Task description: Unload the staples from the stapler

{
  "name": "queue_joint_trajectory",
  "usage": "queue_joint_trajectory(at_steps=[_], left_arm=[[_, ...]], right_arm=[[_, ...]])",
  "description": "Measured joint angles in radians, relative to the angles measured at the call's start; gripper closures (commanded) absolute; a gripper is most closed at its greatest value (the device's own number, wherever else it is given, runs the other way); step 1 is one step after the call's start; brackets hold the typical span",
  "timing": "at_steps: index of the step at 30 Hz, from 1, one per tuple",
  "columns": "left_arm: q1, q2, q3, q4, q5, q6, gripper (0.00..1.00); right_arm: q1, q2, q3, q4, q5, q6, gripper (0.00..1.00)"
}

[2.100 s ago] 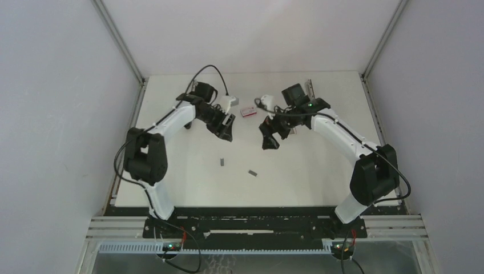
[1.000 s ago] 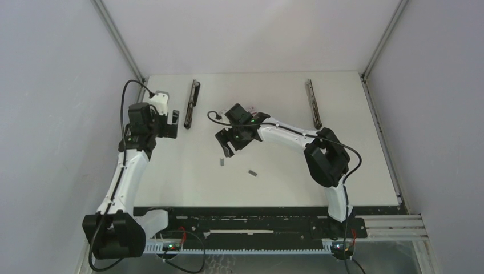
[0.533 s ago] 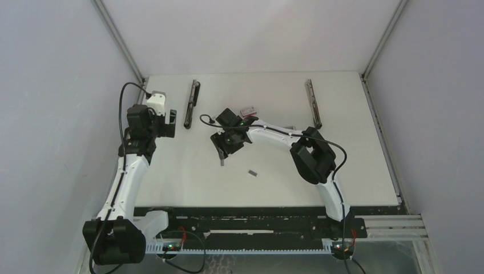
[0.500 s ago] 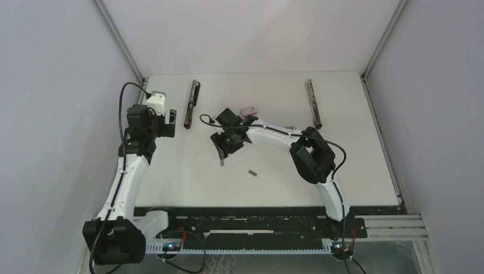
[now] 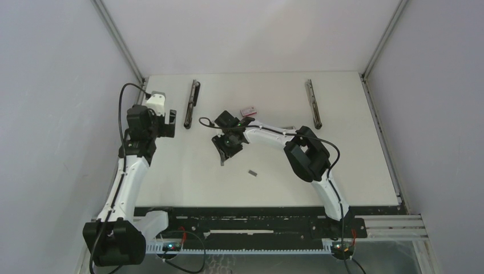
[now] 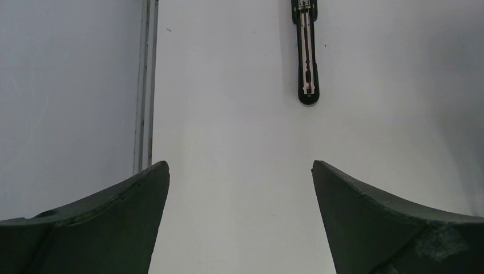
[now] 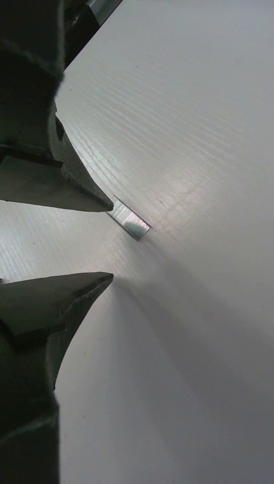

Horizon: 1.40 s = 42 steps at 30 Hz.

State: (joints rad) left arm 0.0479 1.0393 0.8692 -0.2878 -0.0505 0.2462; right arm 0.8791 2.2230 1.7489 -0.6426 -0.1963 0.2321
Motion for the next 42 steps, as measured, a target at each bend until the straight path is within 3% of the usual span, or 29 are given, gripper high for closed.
queue_joint_trajectory(at_steps=[42], left_arm=[[0.0, -0.006, -0.023, 0.026, -0.004, 0.0, 0.0]], right_arm=[[0.006, 0.042, 0.046, -0.016, -0.007, -0.002, 0.63]])
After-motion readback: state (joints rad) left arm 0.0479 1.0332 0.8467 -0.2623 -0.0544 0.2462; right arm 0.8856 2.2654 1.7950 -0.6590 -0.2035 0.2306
